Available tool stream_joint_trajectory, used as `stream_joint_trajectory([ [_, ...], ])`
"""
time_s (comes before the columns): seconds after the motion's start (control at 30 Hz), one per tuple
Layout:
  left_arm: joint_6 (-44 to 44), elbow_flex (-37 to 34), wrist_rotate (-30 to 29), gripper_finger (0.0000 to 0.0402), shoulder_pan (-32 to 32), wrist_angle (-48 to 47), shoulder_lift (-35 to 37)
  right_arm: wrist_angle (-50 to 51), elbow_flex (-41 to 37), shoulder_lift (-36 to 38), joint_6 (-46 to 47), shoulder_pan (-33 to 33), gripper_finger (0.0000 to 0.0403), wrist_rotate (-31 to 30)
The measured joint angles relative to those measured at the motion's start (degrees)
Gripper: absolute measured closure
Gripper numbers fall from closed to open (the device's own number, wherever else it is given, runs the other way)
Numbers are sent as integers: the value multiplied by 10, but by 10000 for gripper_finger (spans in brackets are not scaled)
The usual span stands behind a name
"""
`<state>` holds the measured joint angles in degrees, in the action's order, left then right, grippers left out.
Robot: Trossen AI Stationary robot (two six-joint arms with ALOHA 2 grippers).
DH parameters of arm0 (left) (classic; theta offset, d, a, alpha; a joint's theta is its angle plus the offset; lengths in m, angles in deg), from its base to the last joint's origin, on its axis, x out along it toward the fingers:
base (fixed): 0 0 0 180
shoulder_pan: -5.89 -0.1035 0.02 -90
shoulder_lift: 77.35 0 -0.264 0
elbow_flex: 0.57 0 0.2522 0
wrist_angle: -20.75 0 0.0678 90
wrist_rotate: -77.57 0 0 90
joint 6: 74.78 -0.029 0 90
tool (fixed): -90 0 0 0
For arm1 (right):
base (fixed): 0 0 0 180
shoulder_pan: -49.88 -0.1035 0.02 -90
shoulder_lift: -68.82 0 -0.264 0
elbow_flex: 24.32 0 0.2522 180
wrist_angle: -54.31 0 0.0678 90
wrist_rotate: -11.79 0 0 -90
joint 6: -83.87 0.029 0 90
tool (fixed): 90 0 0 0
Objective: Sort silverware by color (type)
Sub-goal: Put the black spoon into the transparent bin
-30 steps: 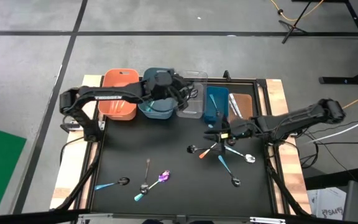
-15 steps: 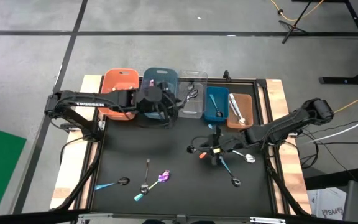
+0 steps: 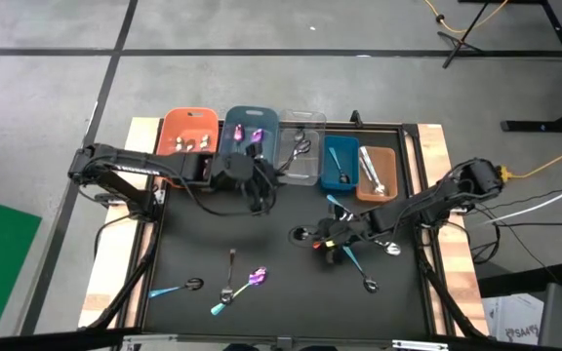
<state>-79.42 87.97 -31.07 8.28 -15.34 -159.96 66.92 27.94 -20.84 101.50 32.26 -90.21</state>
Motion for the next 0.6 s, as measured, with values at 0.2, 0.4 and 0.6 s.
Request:
stream_joint_trajectory([
  [0.2, 10, 0, -3, 301, 11, 0, 0, 4, 0, -21, 0, 0, 315, -35],
  [0.4, 27, 0, -4, 301, 12, 0, 0, 17, 0, -23, 0, 0, 315, -40],
  [0.6, 28, 0, -4, 301, 12, 0, 0, 22, 0, -23, 0, 0, 315, -40],
])
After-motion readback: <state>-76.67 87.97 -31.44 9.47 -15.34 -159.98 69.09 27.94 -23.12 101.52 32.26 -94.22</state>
